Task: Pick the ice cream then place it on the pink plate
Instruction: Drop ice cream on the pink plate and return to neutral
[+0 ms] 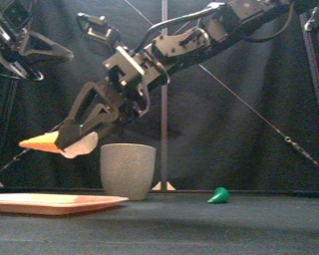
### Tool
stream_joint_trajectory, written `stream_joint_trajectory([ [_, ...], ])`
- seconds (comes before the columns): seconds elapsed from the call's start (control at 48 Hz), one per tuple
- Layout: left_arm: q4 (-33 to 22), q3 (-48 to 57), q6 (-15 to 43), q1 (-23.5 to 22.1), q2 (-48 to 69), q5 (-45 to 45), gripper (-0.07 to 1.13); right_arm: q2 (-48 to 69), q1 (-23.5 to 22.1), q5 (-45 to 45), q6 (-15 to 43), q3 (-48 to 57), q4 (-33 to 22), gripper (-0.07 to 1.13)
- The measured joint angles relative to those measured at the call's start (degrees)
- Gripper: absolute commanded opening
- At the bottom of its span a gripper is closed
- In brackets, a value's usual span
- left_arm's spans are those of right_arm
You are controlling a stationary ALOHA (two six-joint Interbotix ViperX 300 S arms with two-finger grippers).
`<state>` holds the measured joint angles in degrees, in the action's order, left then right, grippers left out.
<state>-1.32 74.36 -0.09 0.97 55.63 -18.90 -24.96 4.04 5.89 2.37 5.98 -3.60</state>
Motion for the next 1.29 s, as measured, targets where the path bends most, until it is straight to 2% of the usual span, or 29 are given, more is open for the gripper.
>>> stream_joint_trajectory([
  [0.188, 0.0, 0.0, 0.0, 0.1, 0.0, 0.1, -0.03, -2.0, -1.3, 0.3, 0.0, -2.0, -0.2, 1.01],
  [0.25, -0.2, 0.0, 0.0, 0.1, 0.0, 0.1, -0.03, -2.2, -1.5, 0.3, 0.1, -2.1, -0.2, 1.04],
  [0.521, -0.2, 0.0, 0.0, 0.3, 0.0, 0.1, -0.03, 0.2, -1.9, 1.1, -0.2, -0.7, -1.5, 1.04],
  [0.792, -1.5, 0.0, -0.1, 0.4, 0.0, 0.1, -0.03, 17.3, -2.1, -4.1, 0.7, 10.7, -1.8, 1.04],
  [1.083, -3.1, 0.0, 0.3, 0.4, 0.3, 0.0, -0.03, 37.4, -2.4, -14.8, 0.5, 30.1, -1.1, 1.04],
  [1.292, -2.5, 0.0, 0.3, 0.4, 0.4, 0.1, -0.03, 51.2, -1.8, -17.9, 0.6, 41.7, -0.7, 1.04],
])
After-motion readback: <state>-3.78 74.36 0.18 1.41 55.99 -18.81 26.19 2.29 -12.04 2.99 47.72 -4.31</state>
